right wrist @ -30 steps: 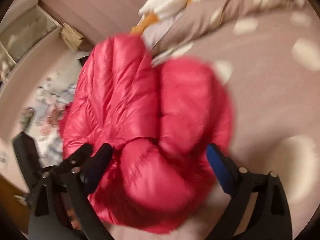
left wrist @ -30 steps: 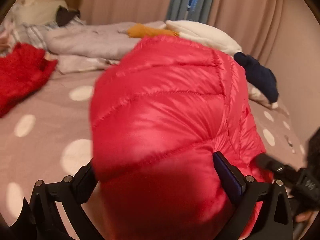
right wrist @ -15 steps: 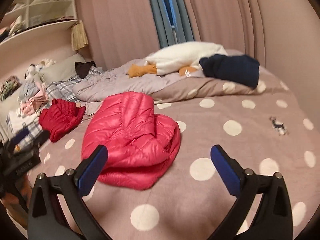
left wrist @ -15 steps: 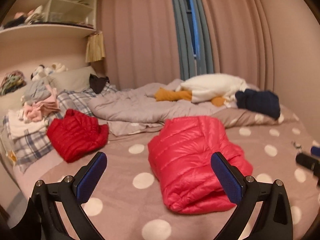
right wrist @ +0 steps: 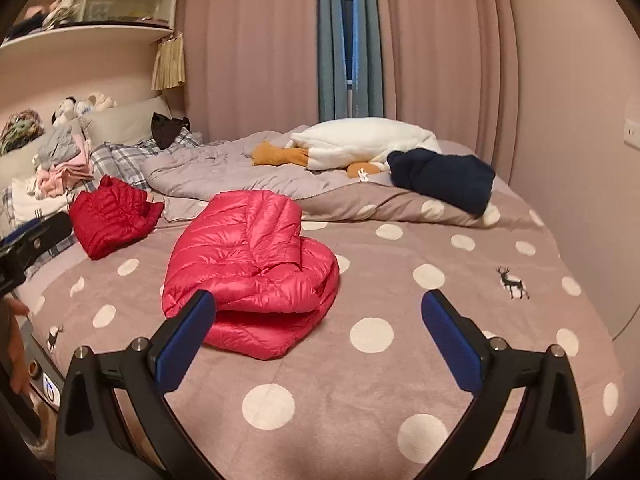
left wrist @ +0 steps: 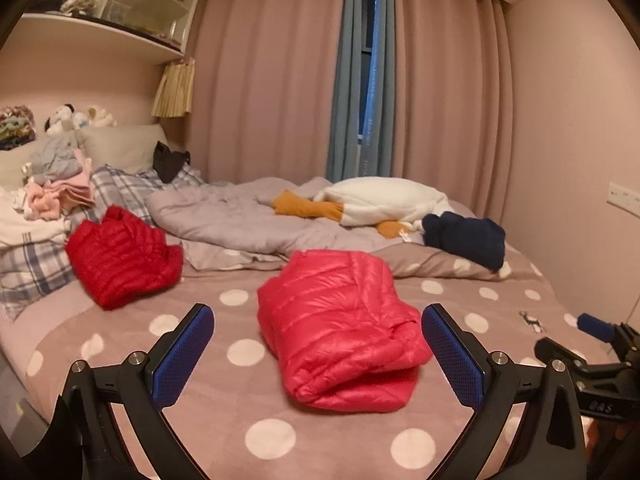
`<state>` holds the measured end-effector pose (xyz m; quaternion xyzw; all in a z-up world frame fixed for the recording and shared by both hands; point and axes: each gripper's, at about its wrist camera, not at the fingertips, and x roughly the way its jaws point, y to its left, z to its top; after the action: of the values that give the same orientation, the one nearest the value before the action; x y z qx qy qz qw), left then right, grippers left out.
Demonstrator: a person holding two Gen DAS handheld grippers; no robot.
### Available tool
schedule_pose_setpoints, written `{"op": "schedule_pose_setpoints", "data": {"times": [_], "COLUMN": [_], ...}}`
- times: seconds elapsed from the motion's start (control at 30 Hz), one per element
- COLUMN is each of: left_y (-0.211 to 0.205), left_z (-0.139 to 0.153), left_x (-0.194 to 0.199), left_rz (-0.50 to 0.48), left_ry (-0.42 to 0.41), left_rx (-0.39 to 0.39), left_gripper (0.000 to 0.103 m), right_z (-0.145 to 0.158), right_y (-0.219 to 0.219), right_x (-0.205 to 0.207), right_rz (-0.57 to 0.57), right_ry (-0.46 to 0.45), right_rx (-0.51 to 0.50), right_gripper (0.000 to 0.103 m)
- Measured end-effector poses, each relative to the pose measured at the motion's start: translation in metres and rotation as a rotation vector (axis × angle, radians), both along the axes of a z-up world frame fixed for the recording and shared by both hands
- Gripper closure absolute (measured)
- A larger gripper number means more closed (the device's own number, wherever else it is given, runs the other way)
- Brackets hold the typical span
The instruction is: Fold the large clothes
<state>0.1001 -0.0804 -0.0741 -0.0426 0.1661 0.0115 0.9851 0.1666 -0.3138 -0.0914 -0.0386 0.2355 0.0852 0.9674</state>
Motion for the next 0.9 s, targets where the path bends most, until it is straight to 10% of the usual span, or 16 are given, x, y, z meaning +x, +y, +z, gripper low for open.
{"op": "schedule_pose_setpoints", "data": {"times": [0.9], "left_y": [-0.016], "left_z": [-0.001], "left_x": [0.004], "left_rz": [-0.023], "left_ry": [0.022], "left_rx": [0.015], "left_gripper": [0.0], "right_z": [0.014], "right_y": [-0.004], "right_x": [-0.011], "right_rz": [-0.065], "right_ry": [-0.029], "right_rx": [0.036], "right_gripper": [0.0]}}
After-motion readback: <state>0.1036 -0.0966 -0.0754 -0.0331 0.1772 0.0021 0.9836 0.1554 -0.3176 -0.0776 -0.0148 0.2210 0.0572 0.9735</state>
